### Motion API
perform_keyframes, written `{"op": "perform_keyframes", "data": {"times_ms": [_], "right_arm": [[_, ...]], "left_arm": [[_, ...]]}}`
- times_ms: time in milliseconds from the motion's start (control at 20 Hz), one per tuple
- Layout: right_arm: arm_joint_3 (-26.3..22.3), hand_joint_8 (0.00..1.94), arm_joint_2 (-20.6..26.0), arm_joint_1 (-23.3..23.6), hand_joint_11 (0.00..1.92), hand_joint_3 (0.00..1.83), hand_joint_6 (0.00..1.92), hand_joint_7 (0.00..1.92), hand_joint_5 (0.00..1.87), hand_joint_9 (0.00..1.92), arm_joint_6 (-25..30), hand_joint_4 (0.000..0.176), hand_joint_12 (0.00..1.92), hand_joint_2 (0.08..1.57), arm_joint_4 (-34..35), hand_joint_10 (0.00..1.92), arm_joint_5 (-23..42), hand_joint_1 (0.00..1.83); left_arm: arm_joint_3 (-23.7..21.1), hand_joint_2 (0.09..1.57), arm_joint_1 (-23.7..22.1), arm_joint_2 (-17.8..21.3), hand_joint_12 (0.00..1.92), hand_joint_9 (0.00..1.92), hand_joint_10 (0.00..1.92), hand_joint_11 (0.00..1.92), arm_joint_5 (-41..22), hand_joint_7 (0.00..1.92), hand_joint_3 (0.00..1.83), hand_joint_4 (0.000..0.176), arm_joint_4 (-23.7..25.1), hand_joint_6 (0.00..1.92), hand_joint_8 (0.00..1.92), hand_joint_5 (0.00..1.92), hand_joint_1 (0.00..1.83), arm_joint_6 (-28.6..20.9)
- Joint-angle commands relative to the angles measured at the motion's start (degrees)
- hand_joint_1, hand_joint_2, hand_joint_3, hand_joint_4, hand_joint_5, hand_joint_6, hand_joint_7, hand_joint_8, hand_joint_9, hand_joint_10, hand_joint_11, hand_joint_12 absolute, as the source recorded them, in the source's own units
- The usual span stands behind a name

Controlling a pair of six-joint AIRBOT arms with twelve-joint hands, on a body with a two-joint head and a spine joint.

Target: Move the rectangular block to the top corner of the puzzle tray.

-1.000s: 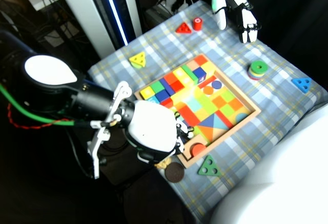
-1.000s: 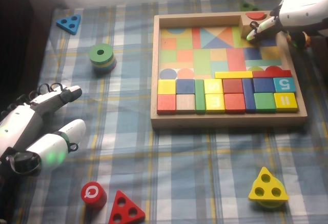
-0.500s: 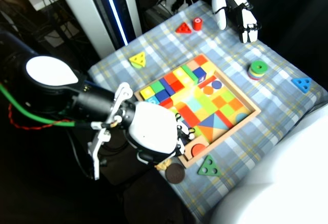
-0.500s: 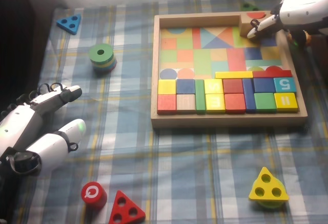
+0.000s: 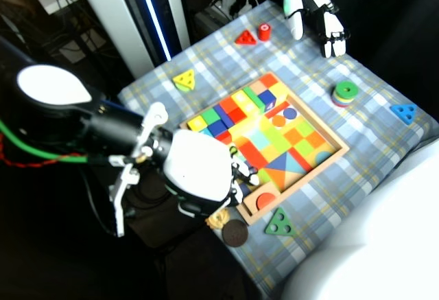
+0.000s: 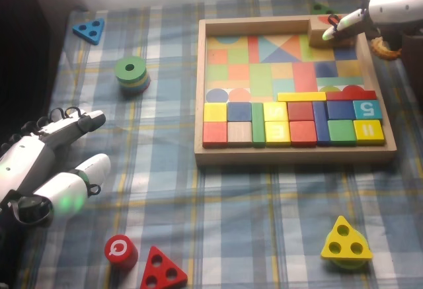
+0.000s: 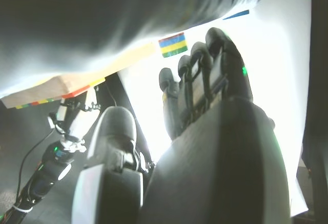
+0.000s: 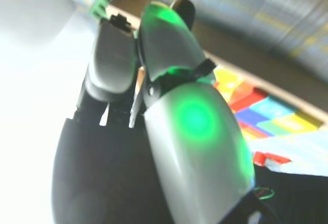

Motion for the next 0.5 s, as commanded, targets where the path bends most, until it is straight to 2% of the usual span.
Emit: {"op": "perform_keyframes", "data": {"times_ms": [0, 50, 200, 400, 450], "right_arm": [[-0.6, 1.94, 0.4, 0.7, 1.51, 0.0, 0.0, 1.29, 0.33, 1.45, -0.4, 0.0, 1.92, 1.11, 1.3, 1.92, -1.8, 1.77], [-1.1, 1.94, 0.8, 0.8, 1.51, 0.0, 0.0, 1.27, 0.33, 1.45, -0.4, 0.0, 1.92, 1.11, 1.3, 1.92, -1.7, 1.78], [-3.8, 1.94, 3.1, 1.2, 1.51, 0.0, 0.0, 1.27, 0.33, 1.45, -1.2, 0.0, 1.92, 1.11, 3.3, 1.92, -1.6, 1.76], [-9.1, 1.94, 8.1, 1.3, 1.54, 0.0, 0.0, 1.22, 0.27, 1.46, -12.2, 0.002, 1.92, 1.14, 19.8, 1.92, -1.5, 1.76], [-10.2, 1.94, 9.2, 2.0, 1.56, 0.01, 0.0, 1.21, 0.25, 1.49, -12.4, 0.027, 1.92, 1.15, 21.0, 1.92, -1.2, 1.75]], "left_arm": [[0.0, 1.39, -0.3, 0.0, 0.36, 0.16, 0.0, 0.0, -6.6, 0.24, 0.0, 0.018, 2.2, 0.0, 0.0, 0.39, 0.5, -0.5], [0.0, 1.38, -0.3, 0.0, 0.43, 0.18, 0.01, 0.0, -6.6, 0.26, 0.0, 0.001, 2.2, 0.0, 0.0, 0.41, 0.49, -0.5], [0.0, 1.39, -0.3, 0.1, 0.38, 0.18, 0.0, 0.0, -6.6, 0.26, 0.0, 0.007, 2.2, 0.0, 0.0, 0.41, 0.5, -0.5], [0.0, 1.39, -0.2, 0.1, 0.37, 0.17, 0.0, 0.0, -6.8, 0.26, 0.0, 0.015, 2.2, 0.0, 0.0, 0.4, 0.47, -0.5], [-0.1, 1.39, -0.2, 0.2, 0.37, 0.17, 0.0, 0.0, -7.0, 0.26, 0.0, 0.018, 2.2, 0.0, 0.0, 0.4, 0.47, -0.5]]}}
